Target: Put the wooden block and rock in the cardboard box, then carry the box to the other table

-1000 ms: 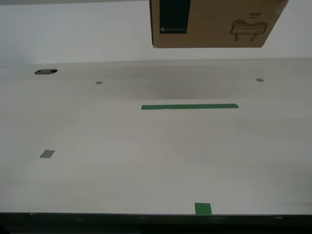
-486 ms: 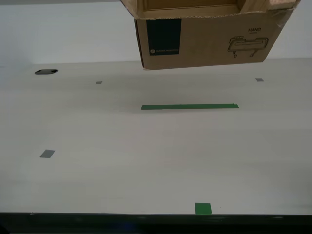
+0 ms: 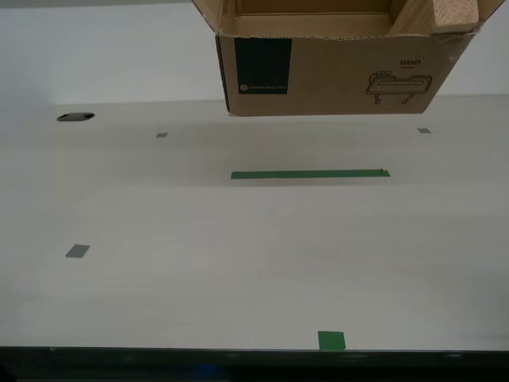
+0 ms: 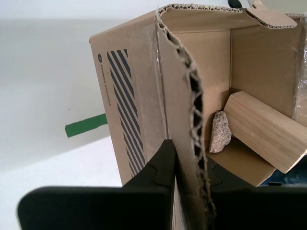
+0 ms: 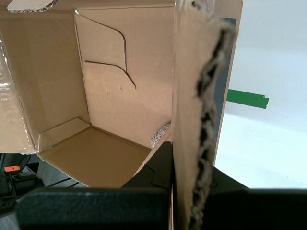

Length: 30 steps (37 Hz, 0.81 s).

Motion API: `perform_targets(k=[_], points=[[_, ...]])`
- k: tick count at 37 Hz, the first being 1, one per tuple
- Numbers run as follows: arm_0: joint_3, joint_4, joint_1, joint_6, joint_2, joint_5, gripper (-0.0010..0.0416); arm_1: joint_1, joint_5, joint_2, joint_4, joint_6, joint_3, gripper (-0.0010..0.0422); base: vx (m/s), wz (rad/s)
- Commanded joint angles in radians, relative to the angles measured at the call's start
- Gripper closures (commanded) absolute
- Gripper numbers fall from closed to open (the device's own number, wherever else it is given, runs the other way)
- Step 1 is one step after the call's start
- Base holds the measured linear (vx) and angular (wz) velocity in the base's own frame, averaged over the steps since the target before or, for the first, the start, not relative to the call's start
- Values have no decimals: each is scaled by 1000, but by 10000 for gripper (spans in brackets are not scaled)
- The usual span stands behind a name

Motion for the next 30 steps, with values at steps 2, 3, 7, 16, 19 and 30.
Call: perform_targets(k=[2,3,7,16,19,30], points=[[1,2,5,3,-5,-5,407,-4,3,-2,11,-24,1,413,0,0],[1,2,5,3,-5,-5,407,-4,3,-2,11,-31,1,413,0,0],[1,3,6,3,-5,-5,407,-5,3,-2,12,-34,1,413,0,0],[1,2,6,3,-5,-5,407,-5,-5,-2,16,-34,1,413,0,0],[1,2,6,3,-5,-5,407,-5,-4,-2,15,-34,1,413,-8,-1],[1,4,7,3,-5,-5,406,-6,-46,-2,19,-35,1,413,-64,-5]])
